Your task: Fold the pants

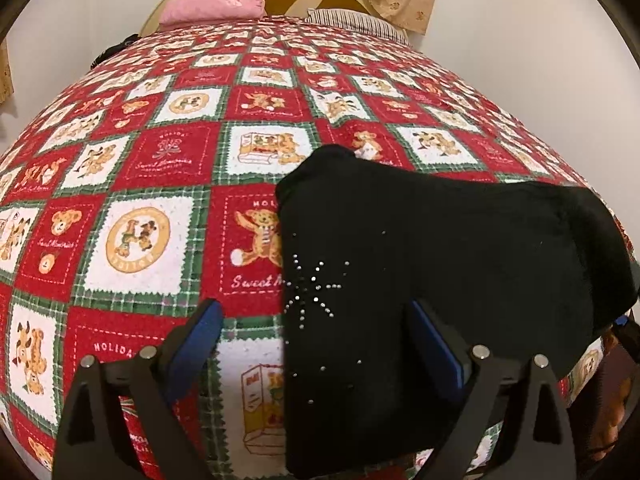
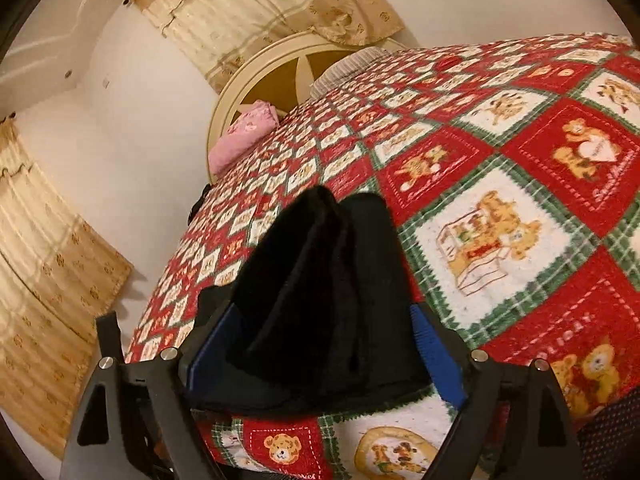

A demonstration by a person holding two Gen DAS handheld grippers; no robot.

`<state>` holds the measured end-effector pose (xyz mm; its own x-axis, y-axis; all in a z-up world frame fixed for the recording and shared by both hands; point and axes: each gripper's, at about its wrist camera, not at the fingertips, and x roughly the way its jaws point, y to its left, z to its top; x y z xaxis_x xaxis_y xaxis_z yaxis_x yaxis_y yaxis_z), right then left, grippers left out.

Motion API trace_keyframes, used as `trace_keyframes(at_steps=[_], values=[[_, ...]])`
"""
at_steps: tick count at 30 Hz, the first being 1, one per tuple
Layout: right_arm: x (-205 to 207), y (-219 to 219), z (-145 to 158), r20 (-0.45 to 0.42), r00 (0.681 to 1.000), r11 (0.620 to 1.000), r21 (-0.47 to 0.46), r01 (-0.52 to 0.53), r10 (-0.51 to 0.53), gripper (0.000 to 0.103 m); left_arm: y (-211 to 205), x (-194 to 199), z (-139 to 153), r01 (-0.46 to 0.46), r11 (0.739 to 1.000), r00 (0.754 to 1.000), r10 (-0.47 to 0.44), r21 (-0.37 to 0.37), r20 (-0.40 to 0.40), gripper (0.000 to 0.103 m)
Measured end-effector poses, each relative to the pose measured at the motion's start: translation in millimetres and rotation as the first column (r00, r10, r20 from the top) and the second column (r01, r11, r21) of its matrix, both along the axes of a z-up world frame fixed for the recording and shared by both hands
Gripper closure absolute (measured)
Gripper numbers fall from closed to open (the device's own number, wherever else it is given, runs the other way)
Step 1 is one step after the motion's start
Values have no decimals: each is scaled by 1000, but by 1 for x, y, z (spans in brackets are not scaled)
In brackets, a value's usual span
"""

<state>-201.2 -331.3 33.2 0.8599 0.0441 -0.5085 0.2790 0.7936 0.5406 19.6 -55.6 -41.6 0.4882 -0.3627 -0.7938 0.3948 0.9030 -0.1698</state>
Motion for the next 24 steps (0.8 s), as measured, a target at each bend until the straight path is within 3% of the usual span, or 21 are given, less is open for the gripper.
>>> trace_keyframes(at_steps=[3, 6, 10, 15, 18, 20, 22, 24], values=[[-12, -2, 14, 65, 997, 999, -36, 36, -34, 16, 0, 0, 0, -2, 1000, 1000, 2, -5, 0, 6], [-17, -4, 20, 64, 994, 994, -59, 97, -93, 16, 0, -1, 0, -2, 1000, 1000, 2, -3, 5, 6], [-11, 20, 29, 44, 996, 966, -241, 89, -80, 16, 1, -2, 0, -3, 1000, 1000, 3, -5, 8, 6], [9, 51, 20, -41, 995, 875, -482, 56, -86, 16, 1, -2, 0, -9, 1000, 1000, 9, -4, 11, 6], [15, 38, -1, -107, 987, 885, -461, 56, -118, 16, 1, -2, 0, -8, 1000, 1000, 8, -9, 7, 6], [12, 22, -17, -126, 985, 932, -357, 68, -120, 16, 1, -2, 0, -7, 1000, 1000, 7, -11, 9, 6], [6, 23, -15, -88, 989, 939, -335, 82, -118, 16, 0, -3, -1, -6, 1000, 1000, 6, -7, 13, 5], [9, 30, -15, -136, 987, 938, -347, 28, -80, 16, 0, -2, 0, -7, 1000, 1000, 7, -8, 13, 5]])
